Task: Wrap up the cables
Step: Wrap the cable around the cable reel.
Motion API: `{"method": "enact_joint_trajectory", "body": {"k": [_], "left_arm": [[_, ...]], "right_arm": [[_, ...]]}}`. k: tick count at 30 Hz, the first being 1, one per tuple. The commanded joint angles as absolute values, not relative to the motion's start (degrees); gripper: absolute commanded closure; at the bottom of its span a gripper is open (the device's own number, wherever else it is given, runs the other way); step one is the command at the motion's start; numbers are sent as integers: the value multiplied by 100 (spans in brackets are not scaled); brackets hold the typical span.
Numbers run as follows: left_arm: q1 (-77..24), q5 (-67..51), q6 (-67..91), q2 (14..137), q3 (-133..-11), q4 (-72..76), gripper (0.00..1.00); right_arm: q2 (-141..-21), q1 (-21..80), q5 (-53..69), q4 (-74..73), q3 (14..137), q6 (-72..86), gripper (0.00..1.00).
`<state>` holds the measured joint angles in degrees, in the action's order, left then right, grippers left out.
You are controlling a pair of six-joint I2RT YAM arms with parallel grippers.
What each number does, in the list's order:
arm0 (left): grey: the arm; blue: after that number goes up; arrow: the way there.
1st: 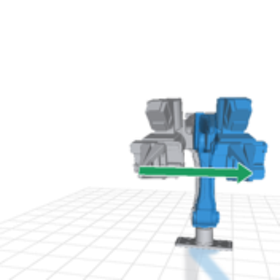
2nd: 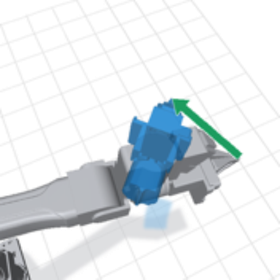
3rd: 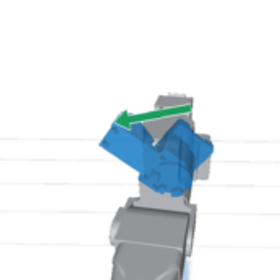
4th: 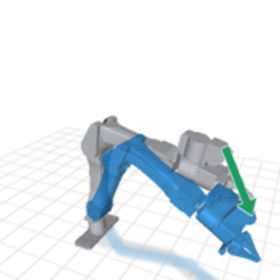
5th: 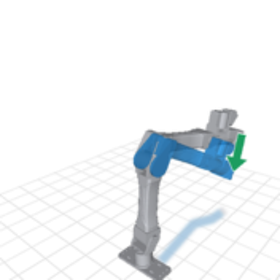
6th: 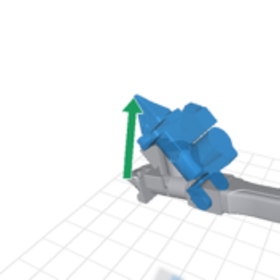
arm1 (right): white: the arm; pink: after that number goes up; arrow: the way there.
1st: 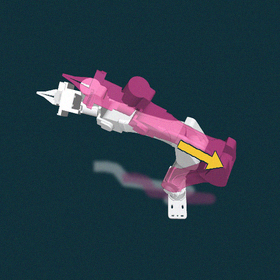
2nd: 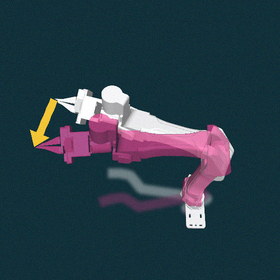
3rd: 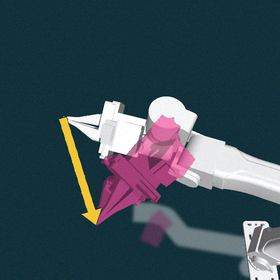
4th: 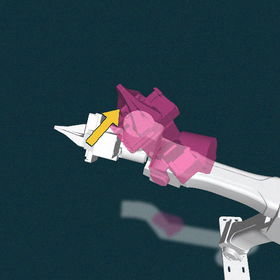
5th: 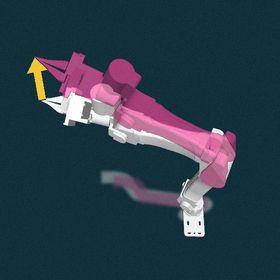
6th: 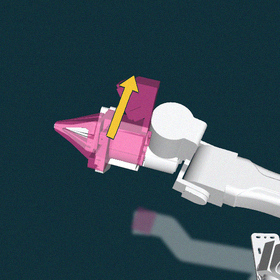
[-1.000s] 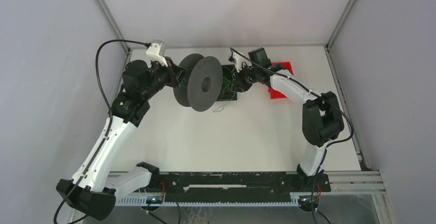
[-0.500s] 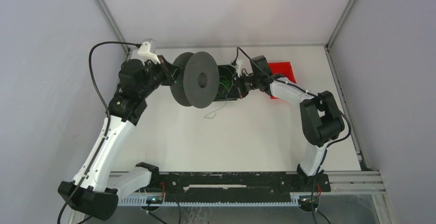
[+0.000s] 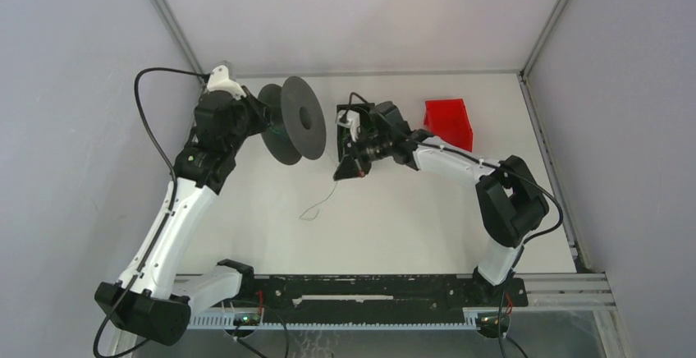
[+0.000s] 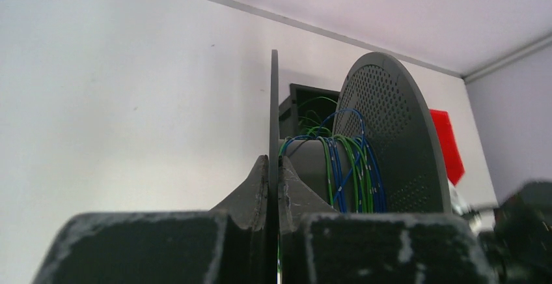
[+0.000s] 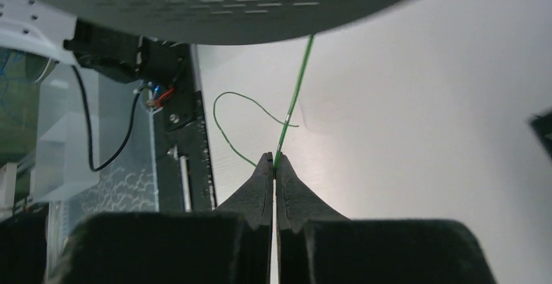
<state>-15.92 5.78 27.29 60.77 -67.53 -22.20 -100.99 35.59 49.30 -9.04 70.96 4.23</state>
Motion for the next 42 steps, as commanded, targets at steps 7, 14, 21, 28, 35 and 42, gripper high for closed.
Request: {"method": "enact_joint_trajectory", "body": {"k": [7,14,21,28,35,42], "left_arm": [[-1549,1759,2998,6286,-7146,-1872,100],[-1628,2032,2730,6342,-6914,-1642,100],[-1803,2261,2521,6409,-6745,-1474,100],[-1935,2408,2261,6426,-6629,-1323,100],[-2101,2513,2036,6458,-6487,-1209,100],[-2207,2509,1882,6439,-6504,-1195,100]], "right_arm": [[-9712,4351,5069,-712,7282,545,100],[-9767,4551,5076,-1271,7928,410,98],[-10042,4609,5060,-2022,8749,369,93],[-9998,4654,4708,-2470,9169,272,92],[-10028,4658,4298,-3042,9728,160,89],[-10028,4651,3588,-3483,10121,-161,88]]}}
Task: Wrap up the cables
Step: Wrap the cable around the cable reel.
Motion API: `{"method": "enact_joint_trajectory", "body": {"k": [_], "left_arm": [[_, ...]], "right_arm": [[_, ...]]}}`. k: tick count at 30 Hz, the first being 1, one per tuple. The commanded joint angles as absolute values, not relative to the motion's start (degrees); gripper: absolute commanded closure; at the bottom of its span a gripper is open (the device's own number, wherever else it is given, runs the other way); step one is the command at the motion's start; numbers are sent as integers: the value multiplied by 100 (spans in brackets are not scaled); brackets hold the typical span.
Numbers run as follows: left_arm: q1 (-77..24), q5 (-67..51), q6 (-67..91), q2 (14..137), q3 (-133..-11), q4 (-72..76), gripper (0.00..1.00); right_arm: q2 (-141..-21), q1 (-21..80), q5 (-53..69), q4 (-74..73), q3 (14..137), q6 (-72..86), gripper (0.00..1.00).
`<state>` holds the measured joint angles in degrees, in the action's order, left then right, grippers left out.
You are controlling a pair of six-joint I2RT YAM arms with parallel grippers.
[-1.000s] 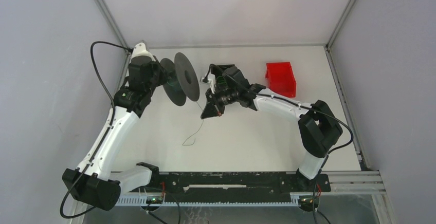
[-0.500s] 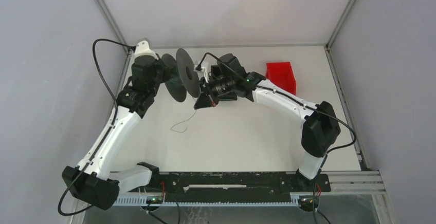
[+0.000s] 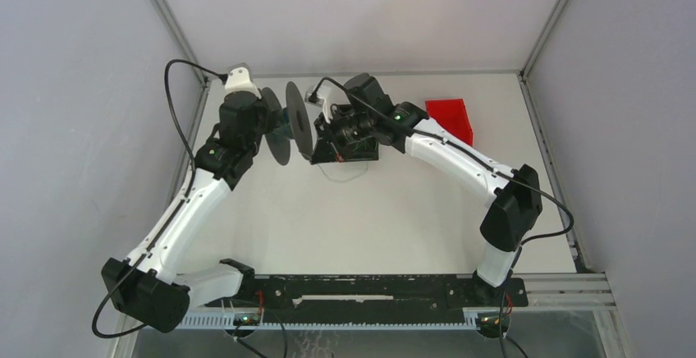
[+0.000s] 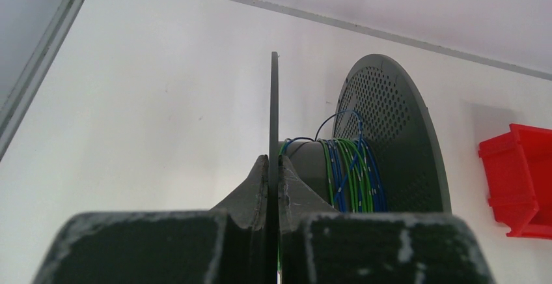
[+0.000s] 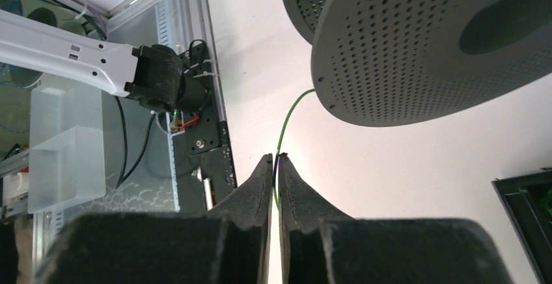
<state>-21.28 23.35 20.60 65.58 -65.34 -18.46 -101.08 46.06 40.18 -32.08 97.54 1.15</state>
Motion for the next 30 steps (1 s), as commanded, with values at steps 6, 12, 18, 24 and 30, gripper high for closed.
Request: {"method": "enact_joint_trajectory", "body": {"k": [6,12,18,24,30], "left_arm": [[-2293,2447,1751,6413,-6466,-1178,100],[-2302,2329,1767,6348,-6456,-1186,99],[-2526,2270,1440,6365,-6386,-1094,100],[-2914,2404,904,6503,-6293,-819,100],[-3296,2505,354,6602,-6267,-673,100]], "right_arm": [[-10007,4608,3423,-3602,10314,-298,94],[-9987,4390,3599,-3405,10135,-233,98],[-9967,4211,3726,-3406,10249,-504,100],[-9942,4149,3761,-3500,10533,-715,100],[-9958,4124,3562,-3718,10874,-956,100]]}}
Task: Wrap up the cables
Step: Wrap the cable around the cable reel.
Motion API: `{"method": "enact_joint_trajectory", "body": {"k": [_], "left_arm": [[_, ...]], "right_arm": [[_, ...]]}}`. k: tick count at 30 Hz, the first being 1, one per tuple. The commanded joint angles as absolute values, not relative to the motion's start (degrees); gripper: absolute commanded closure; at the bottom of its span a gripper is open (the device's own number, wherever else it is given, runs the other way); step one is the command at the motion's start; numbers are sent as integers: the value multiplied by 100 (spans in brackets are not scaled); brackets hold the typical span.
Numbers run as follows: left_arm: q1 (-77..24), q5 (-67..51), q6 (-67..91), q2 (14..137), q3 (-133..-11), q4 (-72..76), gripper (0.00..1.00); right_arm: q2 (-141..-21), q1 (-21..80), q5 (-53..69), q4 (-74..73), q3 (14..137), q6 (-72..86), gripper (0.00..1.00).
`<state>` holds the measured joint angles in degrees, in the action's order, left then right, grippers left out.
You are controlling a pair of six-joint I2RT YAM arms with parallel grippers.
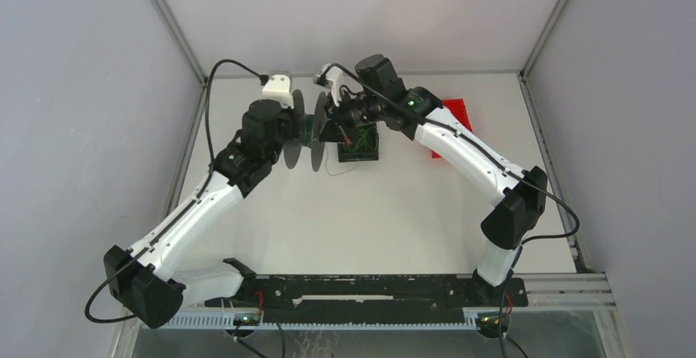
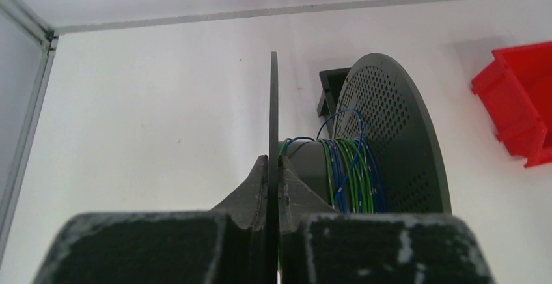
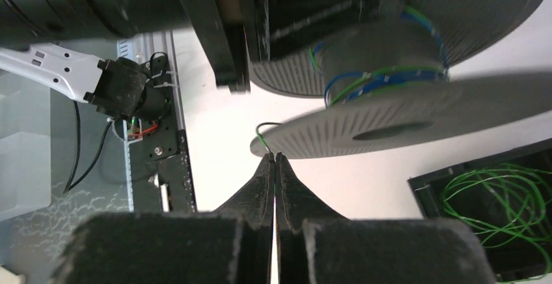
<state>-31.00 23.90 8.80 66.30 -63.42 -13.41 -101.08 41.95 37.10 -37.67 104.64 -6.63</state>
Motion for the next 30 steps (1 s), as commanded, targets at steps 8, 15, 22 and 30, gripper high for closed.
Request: {"method": "enact_joint_trajectory", "body": {"k": [8,15,22,30], "left_arm": [[-3606,2326,-214,6631,-6118,-635,100],[-3664,1959,-452,6523,-5980,-589,100],[-3665,1580,-458,6415,-5985,-674,100],[-3652,1492,-299,6364,-5950,-781,100]], "right_arm": [[-9897,4043,3002,-3798,11101,-1320,100],[-9896,3944,2502,-3850,11158,-1505,100],[-9981,3892,2079,-3867,11145,-1615,100],[-9917,3492,2501,-3909,11043,-1389,99]]}}
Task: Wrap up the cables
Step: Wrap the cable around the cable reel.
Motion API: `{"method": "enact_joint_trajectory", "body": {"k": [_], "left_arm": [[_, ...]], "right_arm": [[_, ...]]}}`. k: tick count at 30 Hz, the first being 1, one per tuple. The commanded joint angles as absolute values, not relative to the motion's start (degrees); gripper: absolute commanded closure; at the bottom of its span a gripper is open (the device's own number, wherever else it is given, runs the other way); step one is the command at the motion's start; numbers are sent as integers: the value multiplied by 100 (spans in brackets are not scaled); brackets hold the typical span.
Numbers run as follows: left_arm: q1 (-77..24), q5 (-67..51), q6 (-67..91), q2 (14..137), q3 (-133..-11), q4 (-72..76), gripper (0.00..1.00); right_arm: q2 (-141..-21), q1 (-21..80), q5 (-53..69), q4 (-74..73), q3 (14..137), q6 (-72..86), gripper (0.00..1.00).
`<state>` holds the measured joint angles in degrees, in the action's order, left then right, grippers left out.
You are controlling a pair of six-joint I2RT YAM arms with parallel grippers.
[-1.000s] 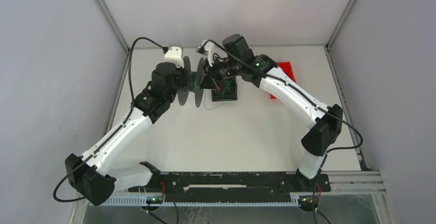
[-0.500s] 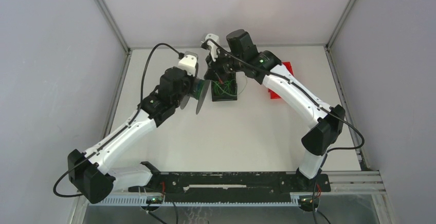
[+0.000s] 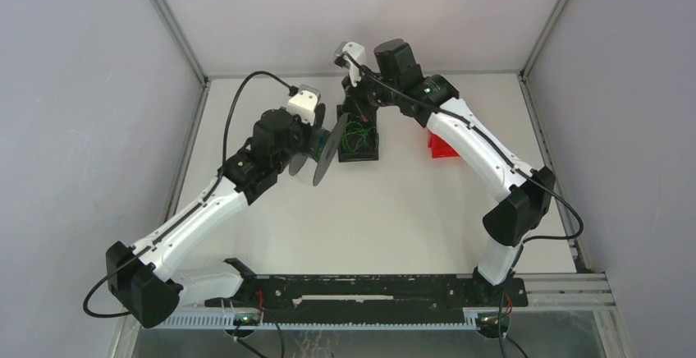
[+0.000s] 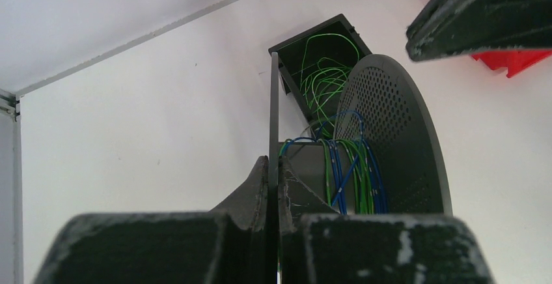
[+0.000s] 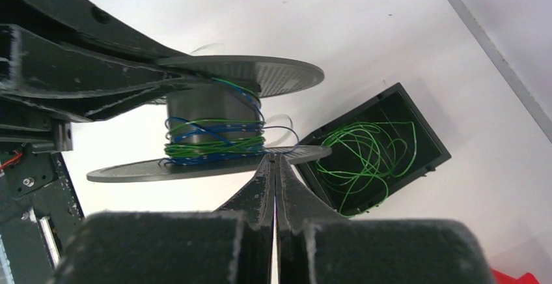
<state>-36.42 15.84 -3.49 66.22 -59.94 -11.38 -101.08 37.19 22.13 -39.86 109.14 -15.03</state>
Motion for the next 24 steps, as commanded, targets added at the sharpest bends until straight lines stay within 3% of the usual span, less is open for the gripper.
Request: {"method": "enact_joint_trajectory", "body": {"k": [1,7,13,24], "left_arm": [[-3644,1520,-264,6368,-5962,-801,100],[-3401,1441,220,6396,-6311,-1060,100],[-2964,859,701,6334,-6877,-1442,100],[-2813,254,1072,6056,-7894,-2133,100]], "right_arm": [[-9830,3423,2705,-3846,10919,-1322,96],[-8986,3173,3340,-2652,9391,-786,71],[-8865,2548,4047,-1707,8578,125,48],[-9478,2230,5113,-473,7885,657,30]]}}
